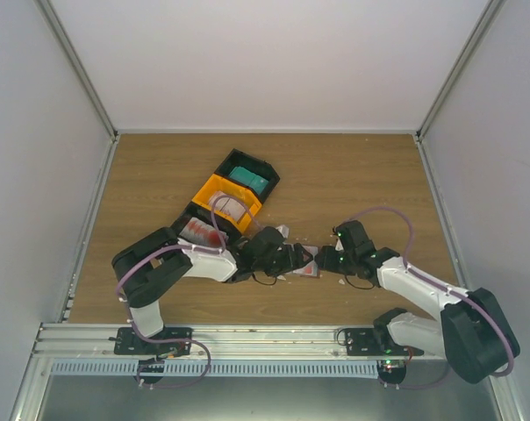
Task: Put the credit cards into the card holder
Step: Insert the credit card into the card holder.
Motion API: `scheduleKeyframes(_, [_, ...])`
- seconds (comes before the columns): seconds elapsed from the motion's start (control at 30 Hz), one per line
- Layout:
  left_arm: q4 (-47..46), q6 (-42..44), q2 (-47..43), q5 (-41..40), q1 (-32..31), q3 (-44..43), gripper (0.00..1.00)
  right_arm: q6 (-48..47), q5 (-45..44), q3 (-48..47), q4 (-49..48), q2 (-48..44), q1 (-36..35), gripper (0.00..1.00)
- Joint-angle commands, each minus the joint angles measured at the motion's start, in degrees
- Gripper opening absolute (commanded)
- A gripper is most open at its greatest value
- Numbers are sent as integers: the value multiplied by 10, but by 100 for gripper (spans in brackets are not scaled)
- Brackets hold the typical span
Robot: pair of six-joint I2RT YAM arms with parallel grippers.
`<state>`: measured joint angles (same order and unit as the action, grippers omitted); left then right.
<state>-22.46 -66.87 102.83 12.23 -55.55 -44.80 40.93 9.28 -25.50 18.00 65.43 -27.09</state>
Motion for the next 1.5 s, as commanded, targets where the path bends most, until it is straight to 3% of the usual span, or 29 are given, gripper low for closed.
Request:
scheduleKeyframes(0.0, [64, 31, -35, -68, -9, -1, 81, -3, 8, 2, -18, -8, -1, 44])
scheduleKeyframes(0.1, [78, 31, -39, -85, -10, 0, 78, -4, 11, 4, -19, -5, -1, 44])
scheduleKeyframes(0.67, [143, 80, 8, -117, -15, -54, 39, -19, 37, 7, -9, 25, -1, 43])
scheduleKeyframes(0.83, [156, 90, 24, -118, -19, -72, 26, -19, 44, 8, -13, 33, -2, 38])
scheduleKeyframes(1.27, [125, 141, 36, -101, -28, -88, 24, -22, 39, 7, -26, 44, -2, 37])
scheduleKeyframes(1.47, [117, 174, 3, -115, -31, -87, 33, -17, 1, -3, -5, 3, -1, 38])
